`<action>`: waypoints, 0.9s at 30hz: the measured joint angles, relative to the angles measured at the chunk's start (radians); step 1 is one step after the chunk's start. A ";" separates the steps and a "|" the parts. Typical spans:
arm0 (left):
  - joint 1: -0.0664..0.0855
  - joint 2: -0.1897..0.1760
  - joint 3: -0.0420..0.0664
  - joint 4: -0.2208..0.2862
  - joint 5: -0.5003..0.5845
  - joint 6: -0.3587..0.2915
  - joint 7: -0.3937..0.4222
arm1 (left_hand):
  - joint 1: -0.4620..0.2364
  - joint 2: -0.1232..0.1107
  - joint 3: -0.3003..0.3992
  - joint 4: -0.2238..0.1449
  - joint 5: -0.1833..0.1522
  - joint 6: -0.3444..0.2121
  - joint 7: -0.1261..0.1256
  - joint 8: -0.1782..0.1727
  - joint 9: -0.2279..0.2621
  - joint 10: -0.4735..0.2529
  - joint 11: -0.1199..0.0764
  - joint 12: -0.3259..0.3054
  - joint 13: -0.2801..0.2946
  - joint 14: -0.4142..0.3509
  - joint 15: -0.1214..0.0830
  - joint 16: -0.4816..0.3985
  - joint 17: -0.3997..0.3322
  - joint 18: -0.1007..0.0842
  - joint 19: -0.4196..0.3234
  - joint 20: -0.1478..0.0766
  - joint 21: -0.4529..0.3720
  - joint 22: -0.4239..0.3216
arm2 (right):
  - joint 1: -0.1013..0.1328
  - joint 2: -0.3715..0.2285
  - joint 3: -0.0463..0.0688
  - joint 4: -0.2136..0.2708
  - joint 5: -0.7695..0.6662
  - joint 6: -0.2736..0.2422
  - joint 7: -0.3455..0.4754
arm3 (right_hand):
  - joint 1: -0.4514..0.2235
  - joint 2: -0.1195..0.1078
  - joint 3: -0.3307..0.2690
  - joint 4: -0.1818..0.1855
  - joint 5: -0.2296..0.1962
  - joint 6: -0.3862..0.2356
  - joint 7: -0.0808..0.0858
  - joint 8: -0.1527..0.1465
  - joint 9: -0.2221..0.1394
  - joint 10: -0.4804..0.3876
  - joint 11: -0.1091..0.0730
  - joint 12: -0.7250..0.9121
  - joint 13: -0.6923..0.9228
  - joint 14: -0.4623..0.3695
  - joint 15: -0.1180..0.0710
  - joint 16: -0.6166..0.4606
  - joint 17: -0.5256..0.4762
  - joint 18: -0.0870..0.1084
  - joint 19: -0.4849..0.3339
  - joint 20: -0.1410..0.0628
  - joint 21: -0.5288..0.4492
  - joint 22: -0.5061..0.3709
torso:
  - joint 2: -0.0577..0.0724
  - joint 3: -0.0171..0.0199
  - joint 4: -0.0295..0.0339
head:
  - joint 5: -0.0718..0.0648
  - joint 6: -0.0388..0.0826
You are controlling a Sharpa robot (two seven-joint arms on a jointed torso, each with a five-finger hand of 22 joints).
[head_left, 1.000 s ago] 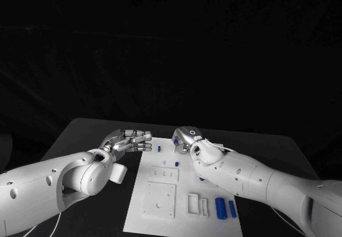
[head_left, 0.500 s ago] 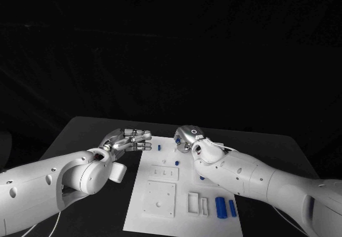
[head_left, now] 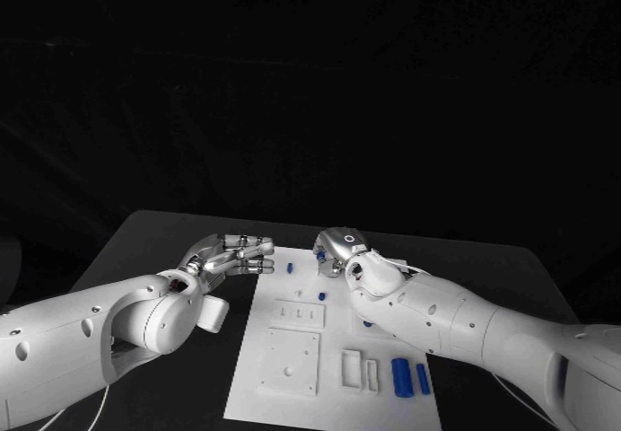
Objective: Assemble the parts on the task board
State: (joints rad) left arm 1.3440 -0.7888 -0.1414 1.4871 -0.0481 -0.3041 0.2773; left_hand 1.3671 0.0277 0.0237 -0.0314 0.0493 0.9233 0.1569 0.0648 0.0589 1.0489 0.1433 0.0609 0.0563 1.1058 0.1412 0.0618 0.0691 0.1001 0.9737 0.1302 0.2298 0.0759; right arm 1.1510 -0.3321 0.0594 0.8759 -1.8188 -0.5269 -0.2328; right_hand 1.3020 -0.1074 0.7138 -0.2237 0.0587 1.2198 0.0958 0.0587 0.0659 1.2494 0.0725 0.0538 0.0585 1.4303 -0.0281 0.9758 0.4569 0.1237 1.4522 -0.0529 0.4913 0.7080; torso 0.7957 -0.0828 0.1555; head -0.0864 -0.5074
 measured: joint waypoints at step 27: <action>0.000 0.001 0.000 -0.007 0.000 0.000 0.000 | 0.000 0.000 0.000 0.000 0.000 0.000 0.000 0.000 0.000 0.000 0.000 0.000 0.000 0.000 0.000 0.000 0.000 0.000 0.000 0.000 0.000 0.000 | 0.000 -0.007 0.002 0.012 -0.035 0.010 -0.019 | -0.012 -0.012 0.000 0.000 0.042 -0.002 0.001 0.001 0.001 0.000 0.000 0.000 -0.001 0.000 0.000 0.000 0.000 -0.002 0.000 0.000 -0.009 0.024 | 0.004 -0.0042 0.0042 | -0.005 0.000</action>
State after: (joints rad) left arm 1.3440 -0.7875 -0.1415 1.4799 -0.0480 -0.3041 0.2776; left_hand 1.3671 0.0277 0.0237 -0.0314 0.0494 0.9233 0.1569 0.0648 0.0589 1.0489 0.1433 0.0609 0.0564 1.1058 0.1412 0.0618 0.0691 0.1000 0.9737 0.1302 0.2298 0.0760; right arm 1.1509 -0.3391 0.0612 0.8882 -1.8536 -0.5170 -0.2523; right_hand 1.2896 -0.1195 0.7137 -0.2239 0.1008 1.2183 0.0969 0.0596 0.0664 1.2494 0.0725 0.0541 0.0578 1.4304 -0.0281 0.9758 0.4567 0.1219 1.4522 -0.0527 0.4822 0.7321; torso 0.7996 -0.0871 0.1597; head -0.0915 -0.5074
